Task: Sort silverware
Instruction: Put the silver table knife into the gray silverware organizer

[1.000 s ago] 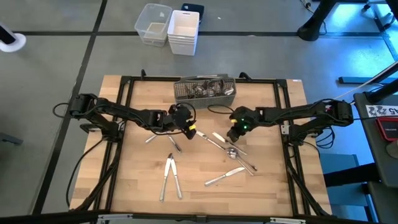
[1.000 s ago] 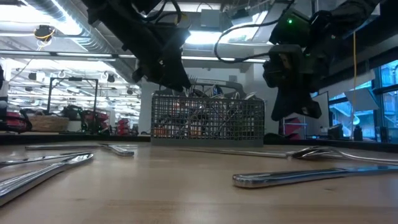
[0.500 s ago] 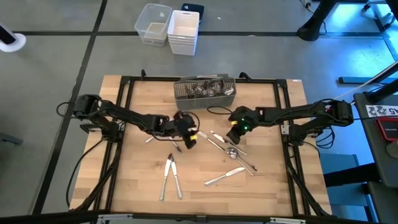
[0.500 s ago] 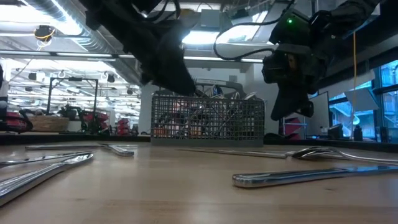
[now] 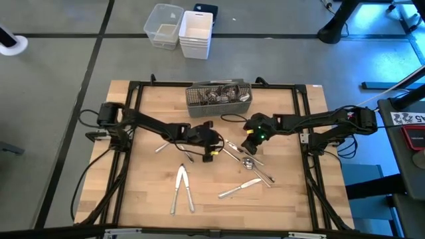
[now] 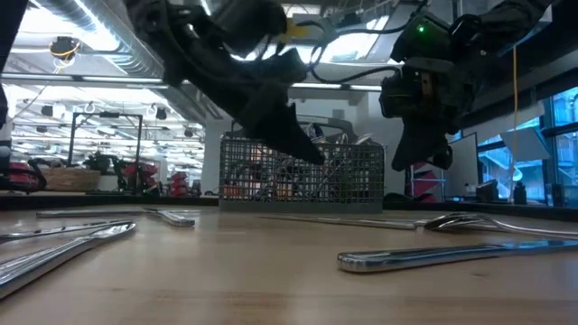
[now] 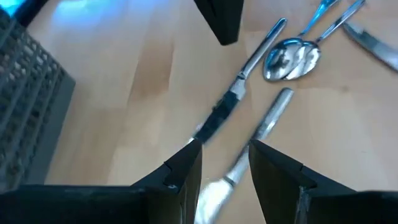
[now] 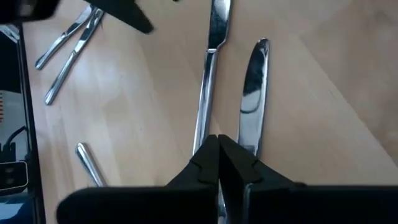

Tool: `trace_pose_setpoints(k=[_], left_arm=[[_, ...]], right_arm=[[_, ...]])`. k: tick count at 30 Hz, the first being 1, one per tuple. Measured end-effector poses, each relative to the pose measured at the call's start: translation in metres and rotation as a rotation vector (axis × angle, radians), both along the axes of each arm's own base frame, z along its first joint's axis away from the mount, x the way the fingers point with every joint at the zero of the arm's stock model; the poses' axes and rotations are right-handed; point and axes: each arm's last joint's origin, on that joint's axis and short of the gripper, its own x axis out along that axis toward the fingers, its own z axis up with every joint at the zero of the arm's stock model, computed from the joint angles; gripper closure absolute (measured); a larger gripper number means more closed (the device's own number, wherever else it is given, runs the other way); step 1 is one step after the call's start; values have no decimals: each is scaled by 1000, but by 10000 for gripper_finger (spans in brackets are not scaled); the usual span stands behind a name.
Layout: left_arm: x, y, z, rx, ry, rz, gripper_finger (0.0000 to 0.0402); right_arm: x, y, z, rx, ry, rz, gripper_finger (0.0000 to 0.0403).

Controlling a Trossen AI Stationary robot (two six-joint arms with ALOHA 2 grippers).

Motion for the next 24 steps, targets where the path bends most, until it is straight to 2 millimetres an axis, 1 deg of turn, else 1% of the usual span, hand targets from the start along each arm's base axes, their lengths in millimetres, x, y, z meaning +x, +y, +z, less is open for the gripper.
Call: trace_pose_setpoints(k=[6,10,12,15,17,22,24], left_arm=[[21,0,-8,79,22,-80,277],[35,2,-14,57,33,-146,277],[40,6,-19,36,74,-158,277],[44,15,-25,13,148,-154,277],[41,20,-28,-5,199,-155,277],[39,31,-30,-38,228,-148,277],[39,33,-35,-57,241,-174,277]], right_arm=[[0,0,0,1,-6,1,399],[1,0,1,3,-9,3,400],[1,0,1,6,-10,5,400],[1,0,1,8,-13,7,400],[1,0,1,12,-17,12,400],[2,0,2,9,-35,12,400],[2,0,2,10,-30,12,400]])
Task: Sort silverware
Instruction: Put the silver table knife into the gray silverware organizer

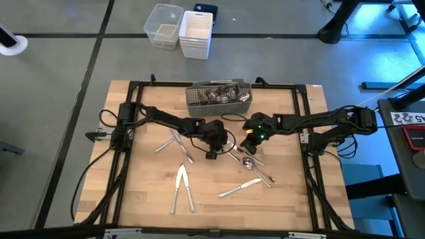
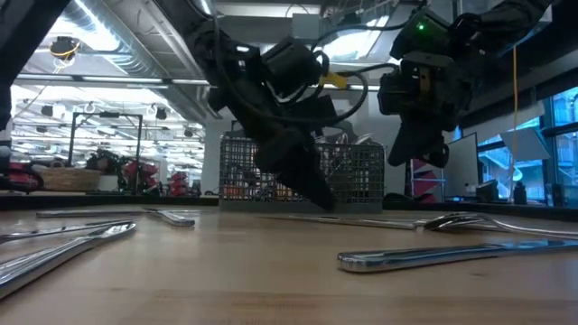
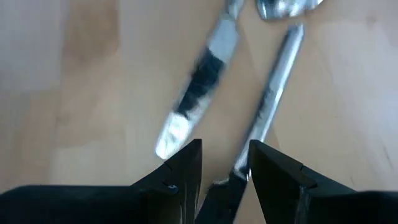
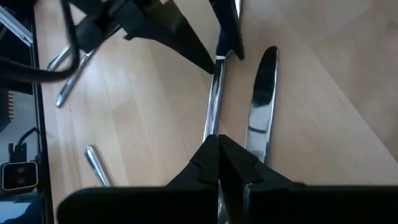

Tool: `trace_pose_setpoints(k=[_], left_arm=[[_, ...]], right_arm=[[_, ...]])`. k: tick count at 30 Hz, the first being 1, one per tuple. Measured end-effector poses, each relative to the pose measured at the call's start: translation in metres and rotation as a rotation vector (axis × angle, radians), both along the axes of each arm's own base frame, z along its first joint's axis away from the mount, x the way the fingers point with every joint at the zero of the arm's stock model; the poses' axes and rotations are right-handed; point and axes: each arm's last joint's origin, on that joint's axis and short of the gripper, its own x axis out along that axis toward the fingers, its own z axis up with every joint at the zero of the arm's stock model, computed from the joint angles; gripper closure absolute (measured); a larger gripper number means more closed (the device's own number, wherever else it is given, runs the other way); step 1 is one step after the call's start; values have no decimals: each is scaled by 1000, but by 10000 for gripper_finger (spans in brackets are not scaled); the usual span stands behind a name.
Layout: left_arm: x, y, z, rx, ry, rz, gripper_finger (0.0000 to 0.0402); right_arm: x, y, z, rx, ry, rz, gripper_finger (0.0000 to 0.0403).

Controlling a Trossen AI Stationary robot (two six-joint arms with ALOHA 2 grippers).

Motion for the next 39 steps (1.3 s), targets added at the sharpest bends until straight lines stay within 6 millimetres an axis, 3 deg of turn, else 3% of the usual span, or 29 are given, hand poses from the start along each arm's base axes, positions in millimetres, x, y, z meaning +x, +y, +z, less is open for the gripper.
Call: trace_pose_setpoints(k=[11,22,34,39], left_arm=[[-9,-3,-9,-65,134,30,277],[-19,-31,-13,33,264,84,279],[-22,-40,-14,-35,294,169,390],[-22,-40,-11,-89,286,181,399]], right_arm=[[0,0,0,0,-1,1,400],[0,0,0,0,0,1,400],[0,0,0,-22,-8,21,400],[1,10,0,-118,-37,128,400]])
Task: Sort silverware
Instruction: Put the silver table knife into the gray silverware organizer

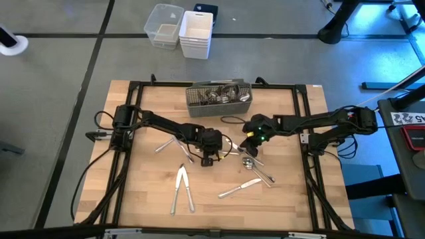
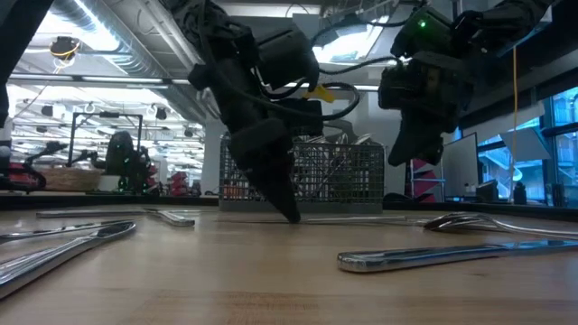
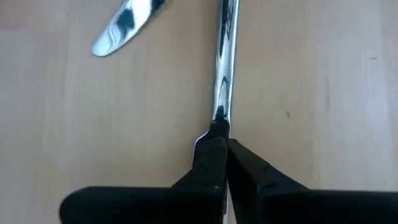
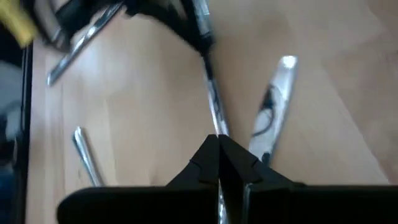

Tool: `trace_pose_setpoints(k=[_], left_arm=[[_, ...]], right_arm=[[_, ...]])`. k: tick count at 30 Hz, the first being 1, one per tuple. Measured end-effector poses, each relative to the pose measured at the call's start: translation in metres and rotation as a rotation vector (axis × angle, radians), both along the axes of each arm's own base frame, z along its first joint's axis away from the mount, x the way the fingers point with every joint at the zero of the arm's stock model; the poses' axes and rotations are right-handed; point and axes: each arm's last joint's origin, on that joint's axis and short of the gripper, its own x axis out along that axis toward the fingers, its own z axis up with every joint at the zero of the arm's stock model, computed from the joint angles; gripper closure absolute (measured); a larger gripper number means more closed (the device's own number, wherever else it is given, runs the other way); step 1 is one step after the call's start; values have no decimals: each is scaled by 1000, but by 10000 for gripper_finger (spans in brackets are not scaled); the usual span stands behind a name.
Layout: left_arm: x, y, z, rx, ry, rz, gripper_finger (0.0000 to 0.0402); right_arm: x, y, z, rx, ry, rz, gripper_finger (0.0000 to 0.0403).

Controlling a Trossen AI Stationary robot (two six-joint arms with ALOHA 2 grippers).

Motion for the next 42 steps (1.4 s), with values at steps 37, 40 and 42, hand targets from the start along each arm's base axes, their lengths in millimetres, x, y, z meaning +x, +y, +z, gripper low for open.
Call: trace_pose_setpoints(k=[37,40,42], left_arm=[[2,-2,2,-40,-35,-2,401],[2,-2,2,-40,-37,-2,400],[3,-2,3,-40,-43,-2,401]], right_arm=[[19,37,-59,-682,118,404,258],[19,37,-59,-663,114,411,266],[19,37,-59,-650,112,419,282]])
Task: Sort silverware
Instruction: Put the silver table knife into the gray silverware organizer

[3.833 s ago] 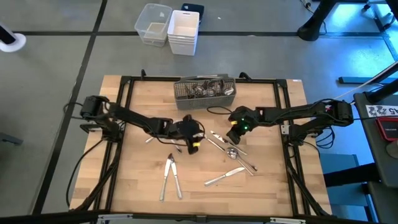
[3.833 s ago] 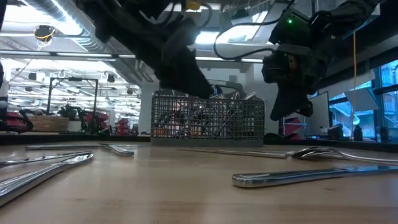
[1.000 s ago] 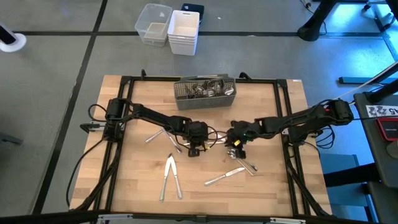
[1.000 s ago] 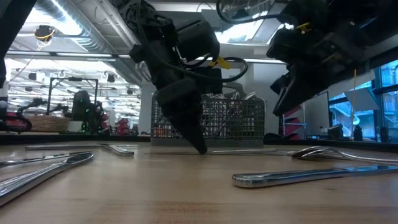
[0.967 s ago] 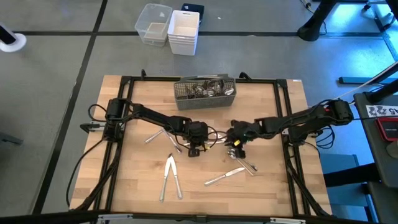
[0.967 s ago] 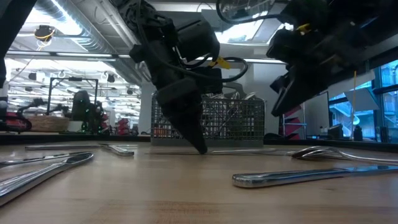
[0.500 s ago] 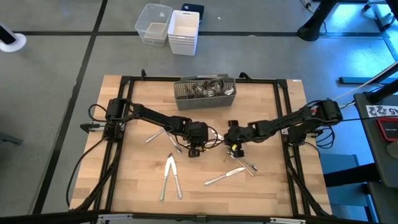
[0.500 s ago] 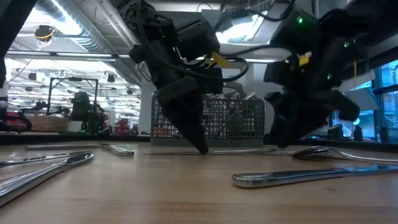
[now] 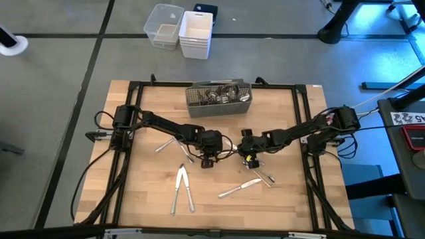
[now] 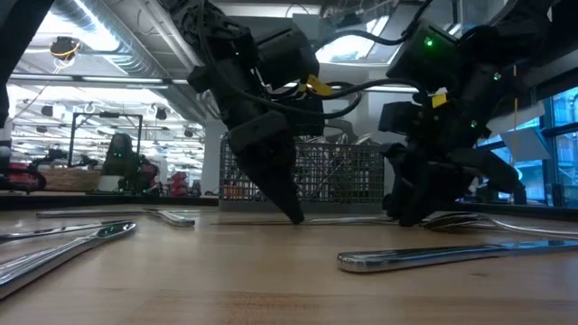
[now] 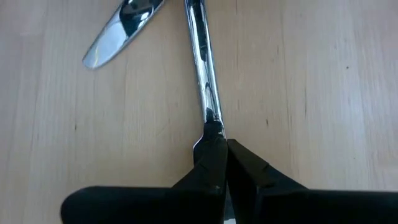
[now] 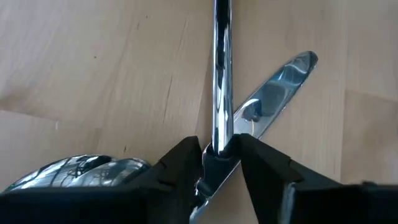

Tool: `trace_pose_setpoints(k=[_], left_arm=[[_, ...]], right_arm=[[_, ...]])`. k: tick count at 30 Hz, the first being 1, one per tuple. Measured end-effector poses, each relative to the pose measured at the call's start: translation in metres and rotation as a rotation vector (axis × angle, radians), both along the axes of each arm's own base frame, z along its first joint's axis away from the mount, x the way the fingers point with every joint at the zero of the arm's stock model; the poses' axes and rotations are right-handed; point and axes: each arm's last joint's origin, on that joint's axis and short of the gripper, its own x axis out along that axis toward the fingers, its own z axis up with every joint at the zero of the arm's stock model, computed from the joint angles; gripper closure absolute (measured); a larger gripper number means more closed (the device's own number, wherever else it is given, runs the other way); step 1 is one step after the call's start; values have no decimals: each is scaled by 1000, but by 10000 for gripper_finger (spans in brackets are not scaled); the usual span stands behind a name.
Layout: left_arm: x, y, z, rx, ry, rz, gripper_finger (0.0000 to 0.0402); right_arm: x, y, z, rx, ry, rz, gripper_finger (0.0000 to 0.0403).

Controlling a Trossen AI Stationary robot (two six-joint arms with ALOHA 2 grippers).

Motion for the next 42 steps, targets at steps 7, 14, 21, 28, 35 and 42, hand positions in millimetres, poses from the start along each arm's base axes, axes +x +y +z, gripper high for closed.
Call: trace_pose_setpoints(k=[7,14,21,28,35,42], left_arm=[[3,0,1,-1,-32,-1,399],[4,0,2,-2,-43,-1,398],[4,0,2,12,-48,-25,386],[4,-1,4,17,-53,-23,311],[2,-4,18,37,-86,-46,296],[0,-9,35,67,-143,-106,307]], right_arm=[[-1,1,-1,40,11,20,362],[-1,1,-1,55,15,18,369],[-1,2,-1,58,16,19,349],[-1,2,-1,111,20,-20,365],[0,5,-1,248,25,-58,363],[2,9,2,403,57,-93,362]])
